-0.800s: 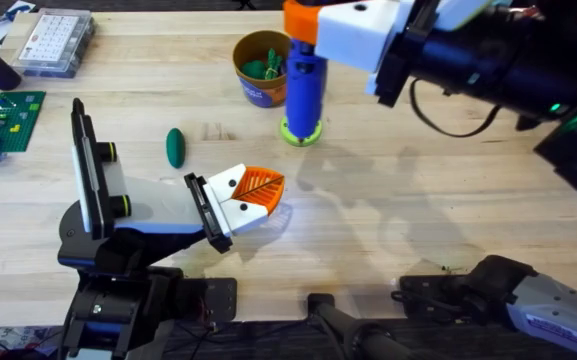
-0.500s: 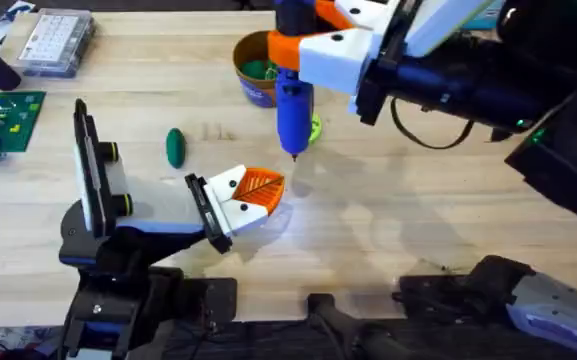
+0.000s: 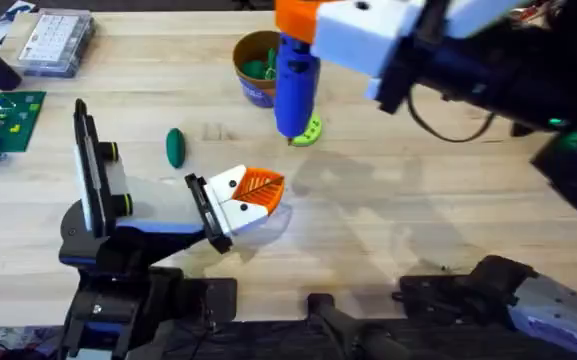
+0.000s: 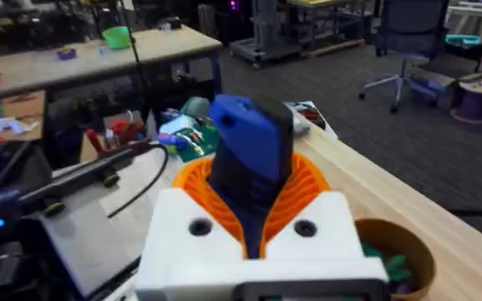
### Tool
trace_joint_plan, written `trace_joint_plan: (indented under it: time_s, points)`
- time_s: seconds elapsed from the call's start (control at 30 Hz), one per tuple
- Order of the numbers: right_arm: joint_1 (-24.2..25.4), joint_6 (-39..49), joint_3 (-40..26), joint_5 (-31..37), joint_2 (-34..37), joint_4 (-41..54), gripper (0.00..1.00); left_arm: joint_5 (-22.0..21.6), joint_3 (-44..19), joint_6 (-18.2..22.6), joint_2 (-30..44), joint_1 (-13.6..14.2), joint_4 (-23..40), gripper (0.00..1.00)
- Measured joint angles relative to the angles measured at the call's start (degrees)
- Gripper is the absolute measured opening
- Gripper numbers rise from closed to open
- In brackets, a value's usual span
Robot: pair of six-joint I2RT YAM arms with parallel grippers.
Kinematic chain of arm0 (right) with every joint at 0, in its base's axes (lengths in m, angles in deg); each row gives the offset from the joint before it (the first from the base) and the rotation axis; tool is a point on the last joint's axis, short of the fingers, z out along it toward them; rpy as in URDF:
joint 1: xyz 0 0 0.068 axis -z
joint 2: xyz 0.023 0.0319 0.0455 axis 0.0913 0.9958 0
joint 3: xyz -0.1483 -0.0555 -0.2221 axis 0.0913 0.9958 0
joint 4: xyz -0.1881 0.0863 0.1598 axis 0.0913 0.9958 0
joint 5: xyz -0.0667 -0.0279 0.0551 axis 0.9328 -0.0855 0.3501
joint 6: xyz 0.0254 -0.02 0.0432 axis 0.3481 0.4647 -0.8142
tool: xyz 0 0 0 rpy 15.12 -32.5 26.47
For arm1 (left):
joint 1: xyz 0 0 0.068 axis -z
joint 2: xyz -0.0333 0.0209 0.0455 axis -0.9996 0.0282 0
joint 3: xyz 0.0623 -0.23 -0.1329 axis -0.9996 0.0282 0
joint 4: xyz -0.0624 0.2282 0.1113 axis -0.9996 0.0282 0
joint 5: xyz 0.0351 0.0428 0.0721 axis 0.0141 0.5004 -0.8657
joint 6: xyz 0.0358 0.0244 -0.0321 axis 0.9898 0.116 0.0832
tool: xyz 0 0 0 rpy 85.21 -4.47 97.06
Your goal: Pick up the gripper from the table and insert it into the empty holder that is missing its gripper. Then pick up a screw, insert it into the mounting hole, and use the screwdriver to tighten it. Finally, clean up the table by picking up the vegetable and placing it into the bucket.
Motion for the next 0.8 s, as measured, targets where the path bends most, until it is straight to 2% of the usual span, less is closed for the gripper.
trace_joint_plan:
  time_s: [0.1, 0.23, 0.37, 0.5, 0.63, 0.8]
  points:
    - [0.97, -0.01, -1.85, -3.45, -2.03, 2.86, 0.062, 0.00, 0.00, 0.01, 0.00, 0.00, -0.01, 0.019]
    - [1.63, 0.12, -8.30, -8.44, -2.30, 7.86, 0.061, 0.00, 0.00, 0.01, 0.00, 0.00, -0.01, 0.018]
    - [1.62, -0.03, -13.31, -14.42, -1.60, 7.36, 0.061, 0.00, 0.00, 0.01, 0.00, 0.00, -0.01, 0.020]
    - [0.51, -1.07, -14.33, -17.55, -0.37, 3.01, 0.061, 0.00, 0.00, 0.01, 0.00, 0.00, -0.01, 0.019]
    - [-2.67, -1.69, -14.35, -19.17, 2.46, -0.79, 0.062, 0.00, 0.00, 0.01, 0.00, 0.00, -0.01, 0.018]
    - [-6.45, -1.62, -14.35, -20.80, 6.79, -1.26, 0.061, 0.00, 0.00, 0.01, 0.00, 0.00, 0.00, 0.020]
